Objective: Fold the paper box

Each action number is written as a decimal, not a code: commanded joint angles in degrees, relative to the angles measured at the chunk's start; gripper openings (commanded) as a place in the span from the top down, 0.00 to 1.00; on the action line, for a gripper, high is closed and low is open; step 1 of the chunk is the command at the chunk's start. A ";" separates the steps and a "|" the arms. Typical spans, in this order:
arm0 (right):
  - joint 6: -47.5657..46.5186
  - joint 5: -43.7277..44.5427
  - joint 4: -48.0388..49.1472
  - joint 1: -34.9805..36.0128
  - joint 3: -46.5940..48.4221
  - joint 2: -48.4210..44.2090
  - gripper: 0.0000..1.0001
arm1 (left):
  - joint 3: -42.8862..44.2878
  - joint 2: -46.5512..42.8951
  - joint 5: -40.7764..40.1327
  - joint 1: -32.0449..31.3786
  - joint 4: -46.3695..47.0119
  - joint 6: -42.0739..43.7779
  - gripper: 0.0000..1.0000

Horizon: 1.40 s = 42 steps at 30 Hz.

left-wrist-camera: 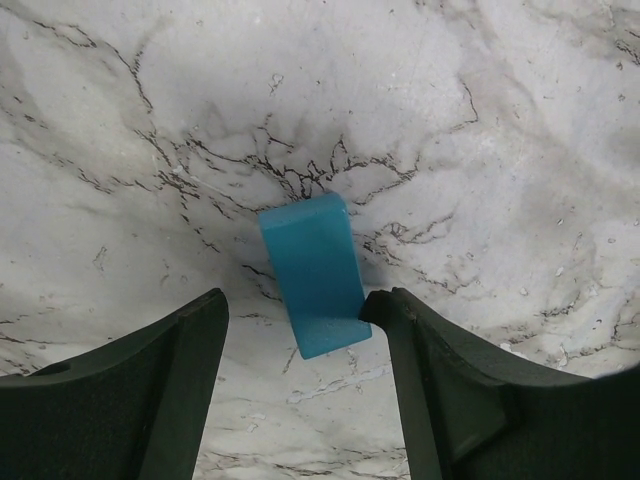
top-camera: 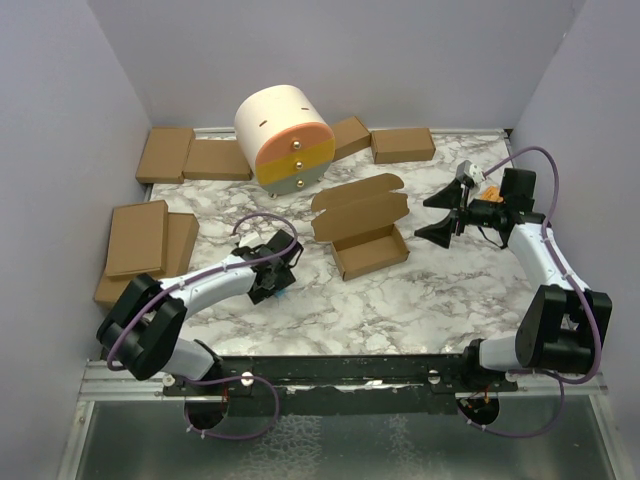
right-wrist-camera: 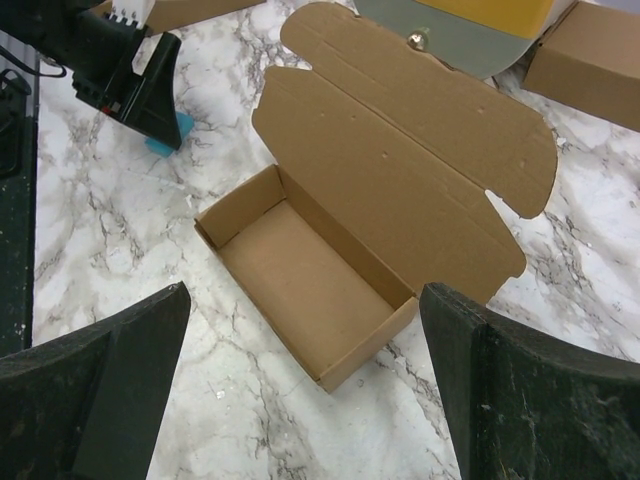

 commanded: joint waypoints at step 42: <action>-3.74 -2.50 -4.19 -0.62 2.80 1.39 0.01 | 1.80 -0.71 -2.47 -0.72 0.95 2.41 0.90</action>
